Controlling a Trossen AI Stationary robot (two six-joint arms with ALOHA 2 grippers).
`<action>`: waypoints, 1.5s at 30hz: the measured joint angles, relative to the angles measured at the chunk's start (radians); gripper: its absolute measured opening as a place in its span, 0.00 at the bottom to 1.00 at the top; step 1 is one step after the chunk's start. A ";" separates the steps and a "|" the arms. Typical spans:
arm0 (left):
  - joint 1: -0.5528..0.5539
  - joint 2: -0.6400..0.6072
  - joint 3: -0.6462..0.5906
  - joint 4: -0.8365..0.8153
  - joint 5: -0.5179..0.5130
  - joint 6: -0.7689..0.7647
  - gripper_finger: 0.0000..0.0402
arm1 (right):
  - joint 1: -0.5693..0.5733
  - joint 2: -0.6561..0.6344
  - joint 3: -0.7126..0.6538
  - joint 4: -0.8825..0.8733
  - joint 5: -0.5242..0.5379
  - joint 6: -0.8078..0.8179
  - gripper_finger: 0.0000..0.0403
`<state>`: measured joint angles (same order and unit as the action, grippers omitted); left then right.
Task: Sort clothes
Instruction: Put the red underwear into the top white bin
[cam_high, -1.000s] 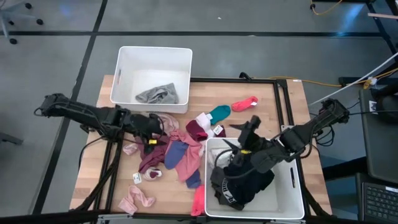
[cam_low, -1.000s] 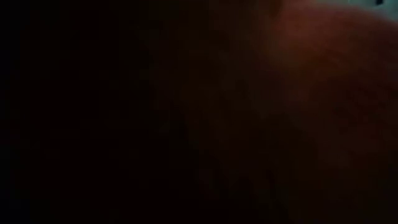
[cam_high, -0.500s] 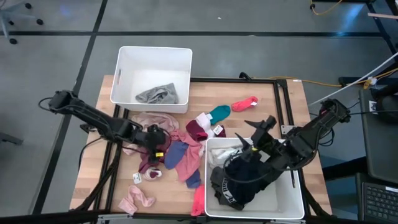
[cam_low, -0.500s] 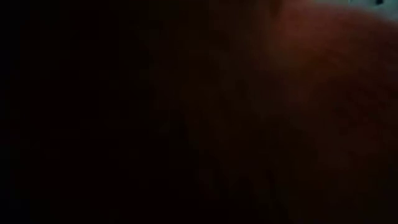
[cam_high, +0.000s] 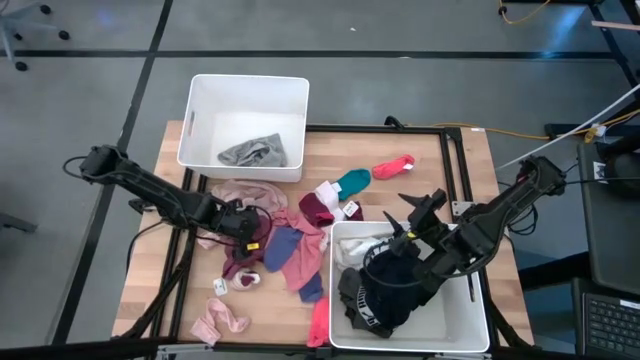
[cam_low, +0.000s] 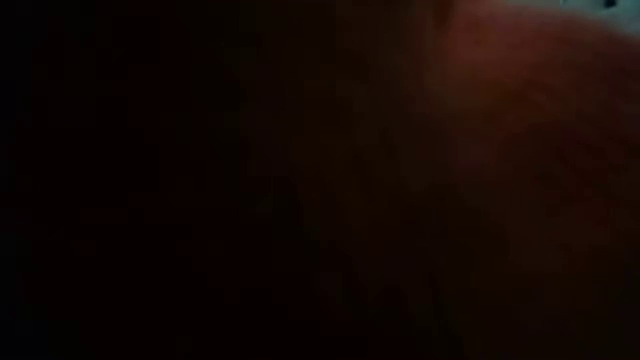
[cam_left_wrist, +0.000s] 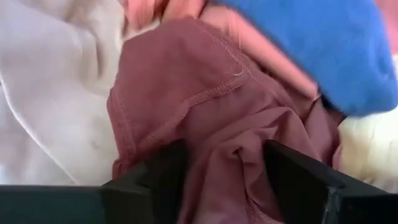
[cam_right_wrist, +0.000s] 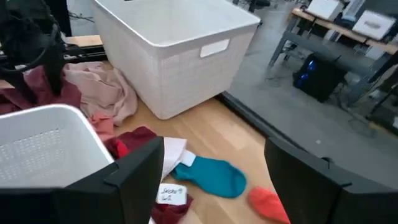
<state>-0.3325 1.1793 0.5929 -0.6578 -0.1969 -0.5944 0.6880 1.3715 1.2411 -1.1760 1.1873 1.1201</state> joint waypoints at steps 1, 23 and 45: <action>0.000 0.000 -0.008 -0.002 0.010 0.003 0.49 | -0.001 -0.009 -0.021 0.034 -0.015 -0.004 0.69; -0.002 -0.063 0.093 -0.032 0.078 0.080 0.01 | -0.165 -0.046 -0.092 0.783 -0.482 -0.811 0.69; 0.081 -0.267 0.630 -0.059 -0.316 0.645 0.01 | -0.187 -0.044 -0.092 0.820 -0.464 -0.871 0.69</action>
<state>-0.2517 0.9127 1.2233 -0.7171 -0.5131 0.0504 0.5014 1.3273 1.1492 -0.3556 0.7237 0.2489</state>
